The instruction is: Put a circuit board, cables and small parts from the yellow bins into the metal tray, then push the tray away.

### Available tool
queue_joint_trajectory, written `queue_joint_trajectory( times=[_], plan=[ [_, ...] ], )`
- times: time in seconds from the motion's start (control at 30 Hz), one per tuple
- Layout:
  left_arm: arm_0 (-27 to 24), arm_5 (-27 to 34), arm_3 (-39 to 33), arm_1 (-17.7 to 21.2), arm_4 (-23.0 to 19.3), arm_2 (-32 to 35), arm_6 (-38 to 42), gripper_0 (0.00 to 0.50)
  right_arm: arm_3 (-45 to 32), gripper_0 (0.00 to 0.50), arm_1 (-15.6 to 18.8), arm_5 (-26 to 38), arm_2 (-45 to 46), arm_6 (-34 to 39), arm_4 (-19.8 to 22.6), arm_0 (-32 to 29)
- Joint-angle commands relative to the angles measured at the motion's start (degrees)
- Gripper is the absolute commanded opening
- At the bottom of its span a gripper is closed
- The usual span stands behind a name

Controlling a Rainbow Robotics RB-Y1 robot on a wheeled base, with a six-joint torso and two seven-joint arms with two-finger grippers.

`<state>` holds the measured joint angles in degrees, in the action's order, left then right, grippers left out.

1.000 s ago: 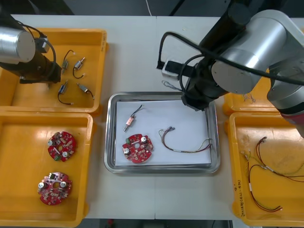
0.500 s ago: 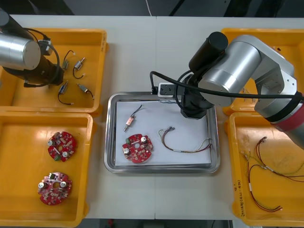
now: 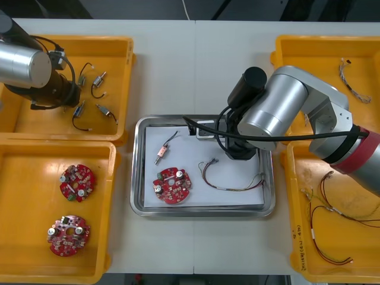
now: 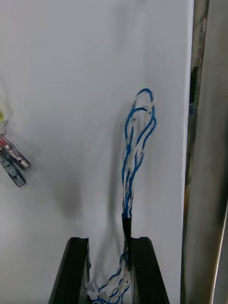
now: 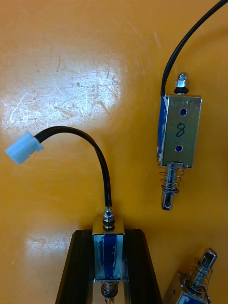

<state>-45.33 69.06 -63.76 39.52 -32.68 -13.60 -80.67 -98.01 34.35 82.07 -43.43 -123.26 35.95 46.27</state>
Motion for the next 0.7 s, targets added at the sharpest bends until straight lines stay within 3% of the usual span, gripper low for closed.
queue_joint_trajectory(
  times=[0.03, 0.07, 0.33, 0.7],
  plan=[
    [0.9, -0.3, -0.1, 2.4, -0.6, -1.0, -5.8, 0.000, -0.6, 0.439, 0.0, 1.2, -0.4, -1.4, 1.8, -0.1],
    [0.9, -0.2, -0.1, 2.5, -0.7, -1.0, -5.9, 0.000, -0.6, 0.500, 0.0, 1.3, -0.4, -1.4, 1.8, -0.1],
    [0.9, 0.5, -0.3, 3.9, -2.9, -0.3, -6.3, 0.000, -1.2, 0.500, 0.0, 1.3, -0.4, -1.1, 0.2, -0.1],
    [0.7, 12.1, -7.3, 5.7, -3.0, 3.1, -6.6, 0.000, -3.3, 0.500, -0.4, 2.7, -0.4, -1.1, -2.4, -0.1]
  ],
)
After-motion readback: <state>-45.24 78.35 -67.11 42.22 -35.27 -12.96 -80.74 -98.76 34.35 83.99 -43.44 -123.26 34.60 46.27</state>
